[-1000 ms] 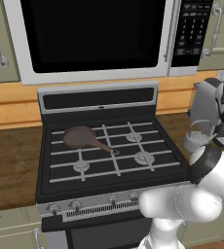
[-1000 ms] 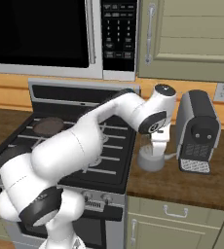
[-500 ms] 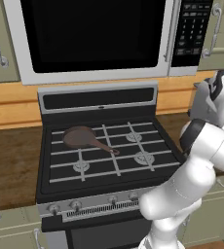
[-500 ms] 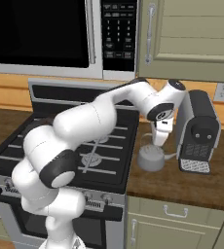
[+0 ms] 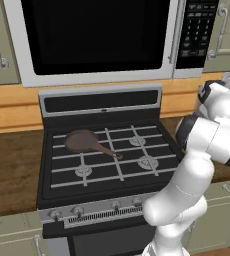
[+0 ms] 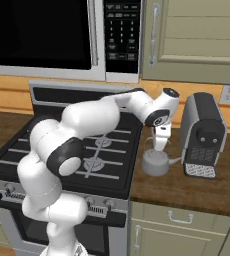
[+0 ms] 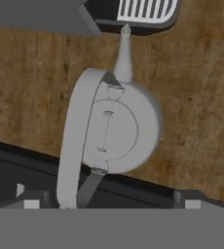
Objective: Pick the kettle from the counter and place it on a stove burner. Then turn the burner on.
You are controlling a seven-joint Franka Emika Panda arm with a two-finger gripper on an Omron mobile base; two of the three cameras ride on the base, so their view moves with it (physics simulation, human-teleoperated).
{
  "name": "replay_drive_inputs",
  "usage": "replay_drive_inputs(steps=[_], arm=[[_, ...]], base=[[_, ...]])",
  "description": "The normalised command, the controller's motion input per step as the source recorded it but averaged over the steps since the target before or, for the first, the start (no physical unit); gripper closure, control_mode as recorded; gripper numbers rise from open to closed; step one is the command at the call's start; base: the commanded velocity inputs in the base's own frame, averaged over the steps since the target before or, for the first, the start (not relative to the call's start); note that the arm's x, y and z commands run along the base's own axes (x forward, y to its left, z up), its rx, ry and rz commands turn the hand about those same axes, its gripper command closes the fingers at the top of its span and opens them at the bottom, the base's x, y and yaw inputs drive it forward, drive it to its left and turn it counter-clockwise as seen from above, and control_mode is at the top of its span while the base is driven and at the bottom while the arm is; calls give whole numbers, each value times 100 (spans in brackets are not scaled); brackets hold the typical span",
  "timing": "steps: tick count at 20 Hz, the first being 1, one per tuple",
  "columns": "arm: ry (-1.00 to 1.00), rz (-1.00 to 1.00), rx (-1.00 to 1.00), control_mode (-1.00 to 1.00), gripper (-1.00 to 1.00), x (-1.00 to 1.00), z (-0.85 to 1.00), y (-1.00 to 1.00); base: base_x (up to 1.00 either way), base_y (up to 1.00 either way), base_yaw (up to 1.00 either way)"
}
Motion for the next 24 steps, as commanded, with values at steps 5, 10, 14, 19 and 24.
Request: replay_drive_inputs(steps=[5,10,14,19,24], arm=[[-13,-1,-13,-100,-100,43,-30,0],[-7,0,-13,-100,-100,44,-40,0],[-2,0,-7,-100,-100,59,-25,-3],[0,0,0,-100,-100,9,0,-7],[0,0,0,-100,100,-1,0,0]], base=[[0,0,0],[0,0,0],[0,0,0],[0,0,0],[0,0,0]])
